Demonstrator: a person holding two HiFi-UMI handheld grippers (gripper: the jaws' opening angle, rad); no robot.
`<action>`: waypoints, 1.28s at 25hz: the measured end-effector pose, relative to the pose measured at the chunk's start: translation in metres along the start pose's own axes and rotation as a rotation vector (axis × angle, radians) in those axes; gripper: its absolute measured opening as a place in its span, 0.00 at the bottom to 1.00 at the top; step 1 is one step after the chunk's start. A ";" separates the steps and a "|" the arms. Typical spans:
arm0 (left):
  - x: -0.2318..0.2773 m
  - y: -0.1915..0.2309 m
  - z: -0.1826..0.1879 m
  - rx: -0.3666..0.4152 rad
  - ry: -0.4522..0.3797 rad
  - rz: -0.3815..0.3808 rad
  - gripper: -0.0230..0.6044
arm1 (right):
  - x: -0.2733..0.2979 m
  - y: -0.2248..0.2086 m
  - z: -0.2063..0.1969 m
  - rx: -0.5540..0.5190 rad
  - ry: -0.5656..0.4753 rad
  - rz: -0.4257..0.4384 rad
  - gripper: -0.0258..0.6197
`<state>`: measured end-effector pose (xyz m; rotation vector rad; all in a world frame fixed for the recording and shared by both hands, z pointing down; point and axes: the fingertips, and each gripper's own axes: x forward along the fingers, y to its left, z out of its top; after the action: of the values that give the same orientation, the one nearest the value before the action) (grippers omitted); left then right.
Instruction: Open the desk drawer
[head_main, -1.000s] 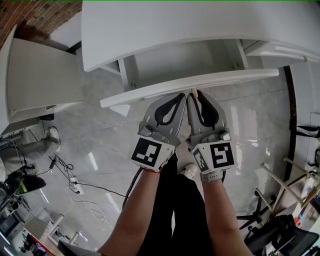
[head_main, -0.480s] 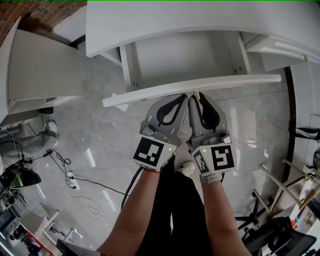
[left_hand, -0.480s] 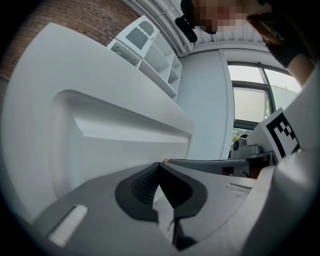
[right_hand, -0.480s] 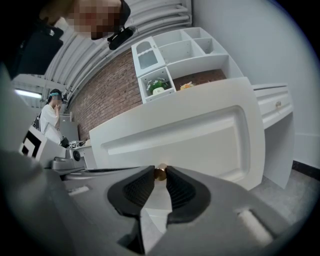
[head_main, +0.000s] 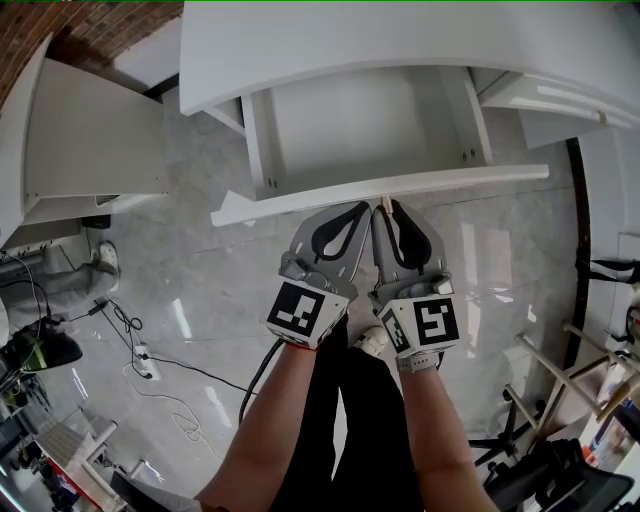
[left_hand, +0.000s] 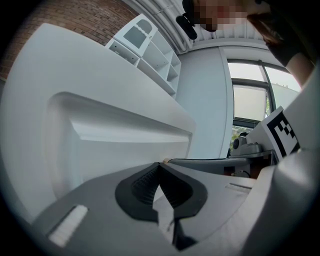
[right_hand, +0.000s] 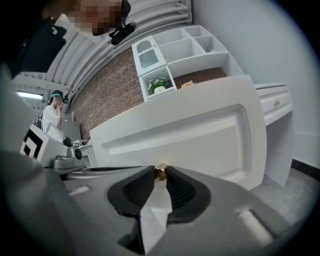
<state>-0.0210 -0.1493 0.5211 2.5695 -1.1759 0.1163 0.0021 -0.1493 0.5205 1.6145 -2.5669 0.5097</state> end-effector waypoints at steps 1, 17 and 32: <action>0.000 -0.001 -0.001 0.004 0.005 -0.001 0.02 | -0.001 0.000 0.000 0.000 0.002 0.001 0.15; -0.008 -0.016 -0.003 -0.007 0.010 -0.006 0.02 | -0.018 0.003 -0.005 -0.007 0.003 0.005 0.15; -0.021 -0.038 -0.012 -0.007 0.009 0.003 0.02 | -0.044 0.006 -0.011 -0.006 -0.002 0.016 0.15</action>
<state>-0.0052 -0.1072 0.5184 2.5593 -1.1744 0.1238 0.0155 -0.1056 0.5199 1.5944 -2.5824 0.5010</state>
